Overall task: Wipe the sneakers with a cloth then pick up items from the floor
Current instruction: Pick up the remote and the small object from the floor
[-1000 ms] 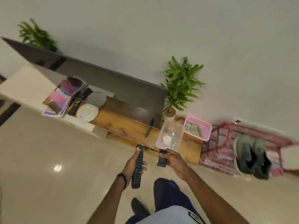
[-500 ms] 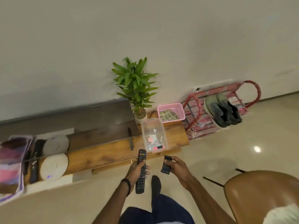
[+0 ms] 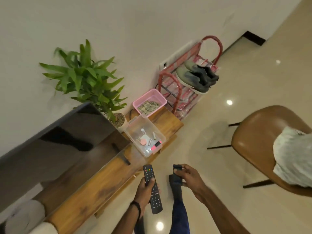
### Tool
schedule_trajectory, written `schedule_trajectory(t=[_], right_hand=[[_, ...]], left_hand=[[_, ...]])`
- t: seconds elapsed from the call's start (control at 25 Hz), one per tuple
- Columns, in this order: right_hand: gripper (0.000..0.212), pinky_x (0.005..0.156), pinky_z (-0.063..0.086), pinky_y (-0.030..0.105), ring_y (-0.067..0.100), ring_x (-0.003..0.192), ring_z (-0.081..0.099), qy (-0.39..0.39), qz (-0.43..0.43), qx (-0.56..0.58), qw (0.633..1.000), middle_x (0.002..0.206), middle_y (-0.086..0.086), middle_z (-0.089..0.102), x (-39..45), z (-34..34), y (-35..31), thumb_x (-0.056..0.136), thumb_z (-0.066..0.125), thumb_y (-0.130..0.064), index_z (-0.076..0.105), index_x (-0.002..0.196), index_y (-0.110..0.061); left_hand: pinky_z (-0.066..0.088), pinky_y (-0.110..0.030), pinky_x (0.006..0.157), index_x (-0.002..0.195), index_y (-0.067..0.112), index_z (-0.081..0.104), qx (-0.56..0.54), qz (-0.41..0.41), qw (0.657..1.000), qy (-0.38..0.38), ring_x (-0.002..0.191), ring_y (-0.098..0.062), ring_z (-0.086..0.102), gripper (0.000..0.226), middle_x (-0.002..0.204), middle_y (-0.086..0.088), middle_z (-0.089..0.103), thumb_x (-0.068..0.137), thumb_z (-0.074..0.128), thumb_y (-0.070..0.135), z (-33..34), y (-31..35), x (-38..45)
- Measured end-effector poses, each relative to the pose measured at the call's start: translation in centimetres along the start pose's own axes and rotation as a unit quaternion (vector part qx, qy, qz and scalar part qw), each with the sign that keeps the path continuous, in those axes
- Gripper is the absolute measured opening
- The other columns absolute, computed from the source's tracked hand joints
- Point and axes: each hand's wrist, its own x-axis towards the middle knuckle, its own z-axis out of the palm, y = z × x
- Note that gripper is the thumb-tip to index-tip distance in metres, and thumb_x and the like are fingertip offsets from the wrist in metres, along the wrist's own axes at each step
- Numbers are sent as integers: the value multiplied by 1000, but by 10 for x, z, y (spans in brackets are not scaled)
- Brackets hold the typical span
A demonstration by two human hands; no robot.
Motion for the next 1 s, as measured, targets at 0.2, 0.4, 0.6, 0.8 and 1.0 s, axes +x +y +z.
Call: schedule_trajectory(t=[0.2, 0.4, 0.6, 0.8, 1.0], right_hand=[[17, 64, 61, 41, 32, 79, 63, 41, 38, 62, 997, 89, 20, 63, 46, 10, 91, 94, 66, -3, 68, 110, 1], [9, 58, 60, 43, 32, 72, 70, 78, 71, 75, 992, 95, 21, 68, 128, -5, 188, 90, 71, -2, 76, 91, -9], [7, 63, 60, 36, 26, 80, 72, 71, 47, 20, 996, 101, 17, 70, 222, -17, 261, 94, 69, -13, 71, 100, -15], [12, 63, 55, 25, 16, 70, 72, 46, -28, 2, 999, 95, 10, 69, 308, -4, 275, 98, 63, -25, 65, 108, -18], [15, 67, 54, 26, 13, 67, 70, 8, -78, -3, 997, 86, 1, 67, 369, 16, 261, 98, 62, -27, 63, 110, -18]], left_hand=[[59, -46, 82, 115, 12, 55, 90, -28, 995, -31, 86, -36, 73, 21, 96, -15, 75, 102, 56, 28, 1, -44, 72], [58, -44, 78, 115, 3, 52, 93, -60, 993, -44, 78, -34, 73, 20, 94, -17, 75, 102, 55, 19, 17, -110, 192], [57, -45, 89, 116, 19, 56, 60, -1, 998, 2, 91, -28, 75, 20, 107, -8, 73, 99, 61, 30, 22, -150, 288], [54, -33, 75, 133, 24, 53, 8, 118, 989, 88, 98, -19, 67, 42, 121, -6, 65, 96, 62, 41, 12, -149, 378], [45, -51, 106, 140, 27, 48, -38, 170, 969, 173, 121, -30, 58, 39, 142, -10, 56, 102, 56, 26, 22, -114, 439]])
